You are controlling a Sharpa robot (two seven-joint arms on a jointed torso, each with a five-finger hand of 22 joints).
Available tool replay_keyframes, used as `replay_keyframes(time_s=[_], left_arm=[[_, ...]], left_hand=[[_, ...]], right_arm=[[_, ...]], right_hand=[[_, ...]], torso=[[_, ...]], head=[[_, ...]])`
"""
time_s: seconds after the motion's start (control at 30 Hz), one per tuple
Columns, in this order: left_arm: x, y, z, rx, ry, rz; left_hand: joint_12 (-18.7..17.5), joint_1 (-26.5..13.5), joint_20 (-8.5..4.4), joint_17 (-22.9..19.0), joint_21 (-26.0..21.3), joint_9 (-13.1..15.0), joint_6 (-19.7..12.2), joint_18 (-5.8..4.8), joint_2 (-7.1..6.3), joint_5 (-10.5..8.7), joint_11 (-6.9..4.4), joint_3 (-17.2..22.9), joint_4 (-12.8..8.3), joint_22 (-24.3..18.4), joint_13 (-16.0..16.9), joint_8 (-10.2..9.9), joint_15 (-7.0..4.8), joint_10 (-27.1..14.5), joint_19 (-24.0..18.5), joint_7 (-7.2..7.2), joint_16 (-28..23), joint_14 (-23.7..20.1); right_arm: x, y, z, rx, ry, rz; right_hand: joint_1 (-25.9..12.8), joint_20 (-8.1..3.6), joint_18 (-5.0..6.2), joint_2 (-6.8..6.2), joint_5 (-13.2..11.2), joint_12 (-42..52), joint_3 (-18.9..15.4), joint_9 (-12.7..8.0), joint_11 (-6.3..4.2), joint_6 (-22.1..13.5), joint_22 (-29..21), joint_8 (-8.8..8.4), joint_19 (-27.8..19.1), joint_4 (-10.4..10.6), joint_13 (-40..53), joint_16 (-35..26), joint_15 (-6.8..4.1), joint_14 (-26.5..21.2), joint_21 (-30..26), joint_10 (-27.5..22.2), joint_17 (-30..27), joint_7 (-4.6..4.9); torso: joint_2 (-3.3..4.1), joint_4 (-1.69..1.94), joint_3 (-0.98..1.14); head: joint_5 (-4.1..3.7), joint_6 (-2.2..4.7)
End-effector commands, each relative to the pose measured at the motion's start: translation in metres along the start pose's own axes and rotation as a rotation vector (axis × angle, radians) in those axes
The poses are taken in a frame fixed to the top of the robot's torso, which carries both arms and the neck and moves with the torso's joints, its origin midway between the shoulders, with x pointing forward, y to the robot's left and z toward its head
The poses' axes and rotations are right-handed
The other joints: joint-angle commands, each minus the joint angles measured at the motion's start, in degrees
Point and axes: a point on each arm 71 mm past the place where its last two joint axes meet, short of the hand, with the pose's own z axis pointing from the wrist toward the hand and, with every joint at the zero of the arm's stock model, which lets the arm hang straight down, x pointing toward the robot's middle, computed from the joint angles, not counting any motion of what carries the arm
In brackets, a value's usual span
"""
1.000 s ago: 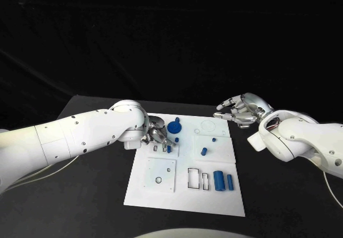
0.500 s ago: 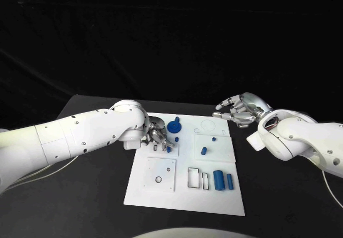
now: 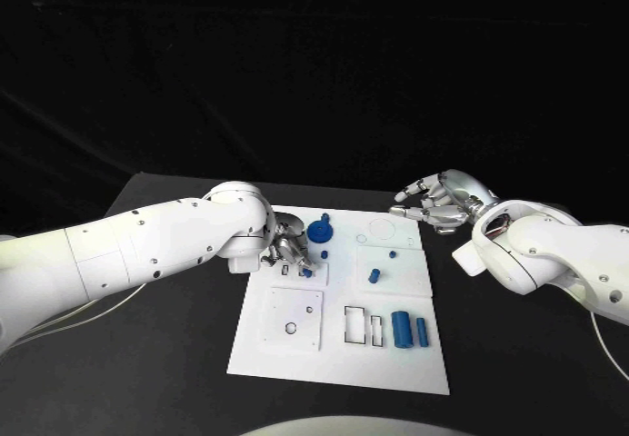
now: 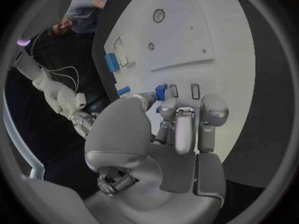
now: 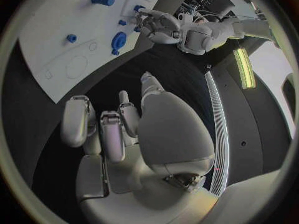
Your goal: Assemble the parts on the task board
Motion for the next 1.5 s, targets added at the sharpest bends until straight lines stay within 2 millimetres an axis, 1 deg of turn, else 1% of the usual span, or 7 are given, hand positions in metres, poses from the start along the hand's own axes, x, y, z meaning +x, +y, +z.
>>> replay_keyframes(time_s=[0.03,0.2,0.33,0.73,0.93,1.17,1.5], left_arm=[[0.004,-0.002,0.000,0.022,0.033,-0.032],[0.004,-0.002,-0.001,0.030,0.035,-0.060],[0.004,0.000,-0.003,0.034,0.029,-0.078],[-0.001,0.012,-0.016,0.045,-0.066,-0.152],[-0.001,0.018,-0.022,0.049,-0.159,-0.147],[0.006,0.021,-0.026,0.057,-0.249,-0.137],[0.018,0.024,-0.022,0.034,-0.273,-0.125]], left_hand=[[-0.2,-0.8,-0.03,6.3,0.2,2.0,-0.7,0.22,-2.32,0.33,-0.01,8.3,-2.6,0.2,-0.2,1.4,0.30,-0.1,-0.3,0.00,-0.4,2.7],[-0.1,-3.8,0.02,6.4,0.5,3.9,-1.2,0.16,-3.31,0.24,0.19,16.7,-7.6,0.8,-0.2,2.9,0.31,0.2,-0.2,0.15,-0.4,2.7],[0.0,-4.9,0.04,6.6,0.8,4.4,-1.2,0.10,-3.26,0.24,0.24,18.6,-9.1,1.2,-0.1,3.3,0.32,0.4,0.0,0.18,-0.3,2.8],[0.6,-6.2,-0.05,7.5,1.8,5.1,-0.7,-0.18,-3.76,0.55,0.08,21.3,-11.8,2.9,0.7,3.9,0.16,1.3,1.0,0.08,0.3,3.2],[1.1,-6.7,-0.20,8.6,2.7,5.3,0.1,-0.51,-4.55,0.77,-0.16,22.5,-13.0,4.7,1.3,4.1,-0.07,2.3,2.1,-0.15,0.9,3.8],[1.7,-7.1,-0.41,9.6,3.2,5.5,0.8,-0.64,-5.19,1.22,-0.43,23.3,-13.4,5.6,2.2,4.3,-0.32,3.4,2.7,-0.41,1.4,4.2],[2.3,-7.8,-0.63,10.1,3.5,5.6,1.6,-0.71,-6.11,2.33,-0.80,24.4,-13.6,6.0,3.0,4.5,-0.67,4.5,3.0,-0.80,1.7,4.5]], right_arm=[[0.002,0.000,0.000,-0.004,0.018,-0.020],[0.002,0.000,0.001,-0.004,0.020,-0.023],[0.003,0.000,0.001,-0.003,0.022,-0.024],[0.003,-0.002,0.001,-0.001,0.023,-0.025],[0.001,-0.003,0.000,-0.001,0.018,-0.028],[0.000,-0.003,-0.001,-0.004,0.014,-0.035],[0.000,-0.004,-0.001,-0.004,0.012,-0.040]], right_hand=[[0.0,0.13,0.50,0.46,0.2,-0.3,-0.3,0.0,-0.13,-0.4,0.0,0.38,-0.3,0.0,0.0,-0.4,0.34,4.3,-0.3,-0.4,8.1,0.01],[0.0,0.13,0.50,0.46,0.2,-0.3,-0.3,0.0,-0.13,-0.4,0.0,0.38,-0.3,0.0,0.0,-0.4,0.34,4.3,-0.3,-0.4,8.1,0.01],[0.0,0.13,0.48,0.54,0.5,-0.3,-0.4,0.0,-0.14,-0.4,0.0,0.45,-0.3,0.0,0.0,-0.4,0.33,4.3,-0.3,-0.4,8.1,-0.01],[-0.1,0.13,0.51,0.58,0.6,-0.3,-0.4,0.0,-0.14,-0.4,0.0,0.49,-0.3,0.0,-0.1,-0.4,0.33,4.3,-0.4,-0.5,8.1,-0.01],[-0.3,0.13,0.52,0.68,0.6,-0.3,-0.4,0.0,-0.14,-0.4,-0.1,0.52,-0.4,0.0,-0.1,-0.4,0.33,4.3,-0.5,-0.5,8.0,0.00],[-0.3,0.13,0.51,0.74,0.7,-0.3,-0.5,0.0,-0.14,-0.4,0.0,0.54,-0.3,0.1,-0.1,-0.4,0.33,4.3,-0.4,-0.5,8.0,-0.01],[-0.5,0.13,0.53,0.85,0.8,-0.4,-0.5,0.0,-0.15,-0.4,-0.1,0.58,-0.4,0.1,-0.2,-0.5,0.33,4.2,-0.5,-0.5,7.9,-0.01]], torso=[[-0.01,0.02,0.01],[-0.03,0.03,0.01],[-0.01,0.03,0.03],[0.06,0.09,0.10],[0.03,0.07,0.02],[0.06,0.15,0.01],[0.04,0.02,-0.03]], head=[[0.01,-0.03],[0.06,0.02],[0.12,0.04],[0.21,0.09],[0.08,0.06],[0.07,-0.16],[0.25,-0.34]])
